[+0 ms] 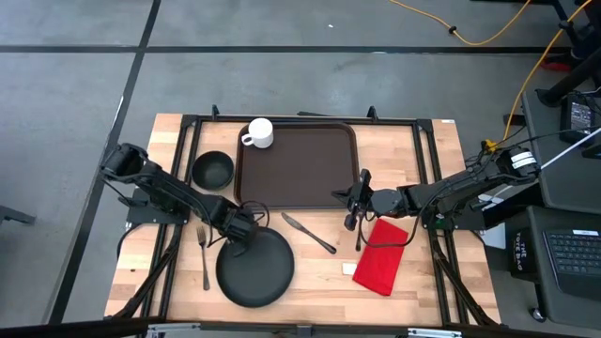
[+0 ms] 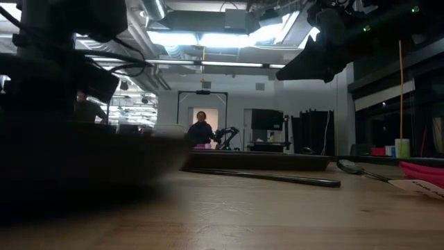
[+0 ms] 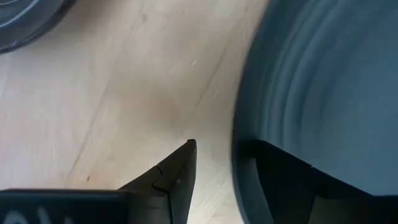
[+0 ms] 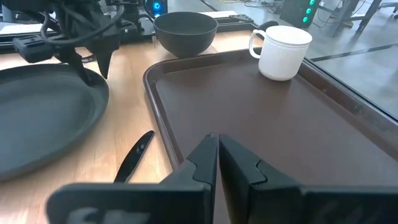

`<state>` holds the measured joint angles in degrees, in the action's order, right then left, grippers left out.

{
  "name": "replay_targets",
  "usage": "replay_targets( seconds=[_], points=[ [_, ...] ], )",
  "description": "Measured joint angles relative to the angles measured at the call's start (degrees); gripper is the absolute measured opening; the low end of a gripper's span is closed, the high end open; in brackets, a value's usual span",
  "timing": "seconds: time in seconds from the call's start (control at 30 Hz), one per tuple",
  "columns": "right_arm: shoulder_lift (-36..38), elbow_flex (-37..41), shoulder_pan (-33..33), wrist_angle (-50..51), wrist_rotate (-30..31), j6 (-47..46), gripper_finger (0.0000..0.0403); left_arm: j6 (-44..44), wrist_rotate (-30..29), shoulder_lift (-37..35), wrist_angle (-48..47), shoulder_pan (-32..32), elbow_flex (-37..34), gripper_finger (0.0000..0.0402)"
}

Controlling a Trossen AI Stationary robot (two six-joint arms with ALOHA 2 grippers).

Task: Set up tray
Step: Put the black plate to the bottom of the white cup on the brown serving tray

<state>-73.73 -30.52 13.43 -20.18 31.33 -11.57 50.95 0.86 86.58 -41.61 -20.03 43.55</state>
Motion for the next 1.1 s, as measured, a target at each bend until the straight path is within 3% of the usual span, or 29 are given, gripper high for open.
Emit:
replay_targets(
  seconds=[0.13, 0.47, 0.67, 1.1],
  points=[
    [-0.02, 0.0, 0.0, 0.0, 0.0, 0.0, 0.0023, -2.1, 1.86, 1.18, -0.15, -0.01, 0.0, 0.0128],
    [-0.02, 0.0, 0.0, 0.0, 0.01, 0.0, 0.0023, -0.28, 4.56, 0.02, 0.16, 0.04, 0.24, 0.0011],
    [-0.02, 0.0, 0.0, 0.0, 0.0, 0.0, 0.0023, 0.8, 2.98, -4.09, 0.23, 0.01, -0.04, 0.0004],
    [-0.02, 0.0, -0.01, -0.02, 0.0, -0.13, 0.0023, 3.81, -8.13, -17.28, -0.02, 0.04, -0.07, 0.0002]
  ],
)
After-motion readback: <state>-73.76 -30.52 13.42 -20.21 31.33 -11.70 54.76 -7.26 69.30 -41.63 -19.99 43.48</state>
